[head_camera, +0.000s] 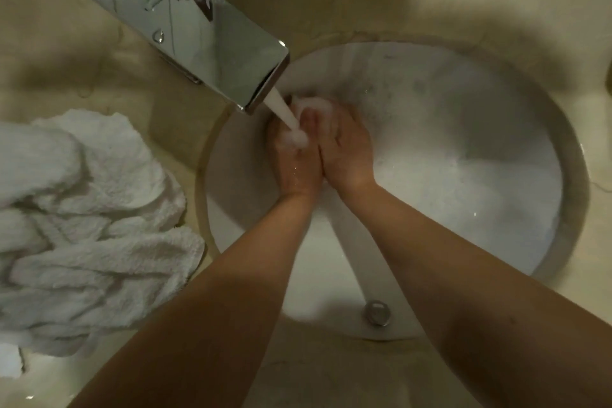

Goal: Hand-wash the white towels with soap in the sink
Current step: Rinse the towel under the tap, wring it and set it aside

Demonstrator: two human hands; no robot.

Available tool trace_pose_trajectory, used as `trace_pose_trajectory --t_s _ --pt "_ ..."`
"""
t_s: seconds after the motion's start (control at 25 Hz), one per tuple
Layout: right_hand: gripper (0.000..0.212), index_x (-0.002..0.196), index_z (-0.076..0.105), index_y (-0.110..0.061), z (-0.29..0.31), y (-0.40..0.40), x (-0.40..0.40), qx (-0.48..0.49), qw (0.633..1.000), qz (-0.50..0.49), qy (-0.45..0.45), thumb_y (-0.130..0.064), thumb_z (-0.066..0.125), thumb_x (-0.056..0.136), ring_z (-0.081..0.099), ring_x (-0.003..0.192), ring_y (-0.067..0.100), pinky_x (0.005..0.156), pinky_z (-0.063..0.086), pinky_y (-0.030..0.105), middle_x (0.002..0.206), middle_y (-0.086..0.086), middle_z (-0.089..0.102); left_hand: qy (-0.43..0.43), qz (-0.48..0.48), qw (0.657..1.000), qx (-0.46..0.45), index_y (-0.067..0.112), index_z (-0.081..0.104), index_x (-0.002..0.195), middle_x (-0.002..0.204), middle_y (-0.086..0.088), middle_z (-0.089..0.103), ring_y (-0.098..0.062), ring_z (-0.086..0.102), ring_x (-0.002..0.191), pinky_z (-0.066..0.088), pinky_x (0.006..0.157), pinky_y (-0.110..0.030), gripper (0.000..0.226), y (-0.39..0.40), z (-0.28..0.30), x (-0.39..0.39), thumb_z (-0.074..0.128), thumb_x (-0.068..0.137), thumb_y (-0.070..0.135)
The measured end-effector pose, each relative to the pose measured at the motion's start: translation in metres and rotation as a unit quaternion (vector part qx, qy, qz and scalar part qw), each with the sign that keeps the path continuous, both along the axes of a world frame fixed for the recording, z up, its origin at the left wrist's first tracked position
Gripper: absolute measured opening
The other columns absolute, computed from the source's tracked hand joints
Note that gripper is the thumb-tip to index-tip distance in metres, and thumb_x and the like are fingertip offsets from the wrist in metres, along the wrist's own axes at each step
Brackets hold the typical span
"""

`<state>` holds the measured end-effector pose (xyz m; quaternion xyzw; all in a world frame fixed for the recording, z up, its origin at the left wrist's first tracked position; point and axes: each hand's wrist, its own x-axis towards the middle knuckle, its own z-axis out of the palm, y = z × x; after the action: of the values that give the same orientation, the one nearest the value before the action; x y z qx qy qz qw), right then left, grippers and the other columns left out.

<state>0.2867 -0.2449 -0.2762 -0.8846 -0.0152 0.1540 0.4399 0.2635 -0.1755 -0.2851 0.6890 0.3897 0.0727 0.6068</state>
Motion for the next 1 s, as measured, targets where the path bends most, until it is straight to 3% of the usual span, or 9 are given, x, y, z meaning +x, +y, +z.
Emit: trace_pose_trajectory --t_s 0.08,0.16,0.24,0.36,0.56,0.64,0.72,0.84,1.0 --pt "0.04 0.108 0.066 -0.016 -0.004 0.001 0.005 -0.032 0.999 0.008 -0.013 -0.047 0.043 0.098 0.061 0.095 0.026 0.073 0.04 0.027 0.105 0.008 0.065 0.076 -0.061 0.995 -0.011 0.017 0.062 0.126 0.121 0.005 0.067 0.002 0.062 0.109 0.053 0.094 -0.031 0.045 0.002 -0.012 -0.004 0.043 0.1 0.047" --pt "0.043 0.099 0.066 -0.015 -0.011 -0.001 0.012 -0.079 0.996 0.03 -0.04 -0.049 0.039 0.097 0.06 0.089 0.025 0.068 0.038 0.027 0.097 0.008 0.065 0.096 -0.104 0.99 -0.005 0.024 0.053 0.137 0.132 0.019 0.056 0.025 0.047 0.105 0.043 0.088 -0.005 0.041 -0.001 -0.017 -0.004 0.038 0.105 0.045" --pt "0.047 0.094 0.069 -0.013 -0.016 -0.002 0.024 -0.087 0.992 0.05 -0.077 -0.045 0.035 0.094 0.062 0.082 0.027 0.064 0.041 0.03 0.091 0.009 0.068 0.077 -0.05 0.995 0.041 0.017 0.061 0.129 0.125 0.012 0.062 0.011 0.056 0.102 0.038 0.086 -0.002 0.038 -0.002 -0.004 0.006 0.04 0.105 0.038" --pt "0.039 0.084 0.07 -0.004 -0.015 0.0 0.041 -0.083 0.993 0.044 -0.074 -0.031 0.044 0.094 0.065 0.071 0.034 0.061 0.036 0.027 0.078 0.018 0.07 -0.012 0.026 0.968 0.249 0.007 0.07 0.092 0.091 -0.01 0.07 -0.027 0.066 0.089 0.048 0.09 -0.032 0.032 -0.005 -0.007 0.021 0.048 0.101 0.028" --pt "0.036 0.086 0.07 -0.002 -0.018 -0.004 0.04 -0.042 0.997 0.028 -0.064 -0.025 0.044 0.097 0.064 0.072 0.035 0.063 0.033 0.025 0.079 0.019 0.069 0.049 -0.031 0.91 0.41 0.008 0.07 0.087 0.085 -0.013 0.07 -0.028 0.062 0.086 0.04 0.086 -0.029 0.007 -0.008 -0.015 0.024 0.065 0.091 0.011" --pt "0.036 0.093 0.069 -0.005 -0.015 -0.003 0.037 -0.033 0.998 0.029 -0.05 -0.029 0.043 0.097 0.065 0.079 0.034 0.065 0.035 0.025 0.086 0.017 0.07 0.033 0.005 0.934 0.356 0.009 0.069 0.087 0.086 -0.011 0.069 -0.03 0.064 0.084 0.045 0.081 -0.035 0.023 -0.006 -0.006 0.025 0.055 0.096 0.026" --pt "0.033 0.108 0.064 -0.01 -0.007 -0.003 0.033 -0.022 0.999 0.021 -0.009 -0.038 0.048 0.098 0.064 0.087 0.025 0.069 0.037 0.026 0.1 0.01 0.069 0.075 0.066 0.958 0.27 0.01 0.071 0.101 0.102 -0.012 0.069 -0.033 0.061 0.1 0.044 0.089 -0.039 0.037 -0.011 0.009 0.021 0.054 0.094 0.042" --pt "0.044 0.126 0.054 -0.016 0.003 -0.007 0.017 -0.052 0.997 -0.032 0.038 -0.049 0.05 0.097 0.055 0.105 0.02 0.081 0.037 0.026 0.124 0.008 0.058 0.205 0.159 0.951 0.165 0.006 0.062 0.12 0.124 -0.016 0.059 -0.033 0.048 0.123 0.032 0.099 -0.036 0.065 -0.02 0.032 0.012 0.074 0.08 0.055" --pt "0.049 0.123 0.058 -0.015 0.011 -0.005 0.001 0.011 0.996 -0.079 0.051 -0.053 0.049 0.093 0.058 0.104 0.024 0.086 0.048 0.035 0.119 0.008 0.056 0.255 0.167 0.95 -0.076 0.006 0.058 0.129 0.131 -0.01 0.061 -0.024 0.054 0.127 0.04 0.106 -0.031 0.079 -0.003 0.032 0.016 0.072 0.078 0.064"
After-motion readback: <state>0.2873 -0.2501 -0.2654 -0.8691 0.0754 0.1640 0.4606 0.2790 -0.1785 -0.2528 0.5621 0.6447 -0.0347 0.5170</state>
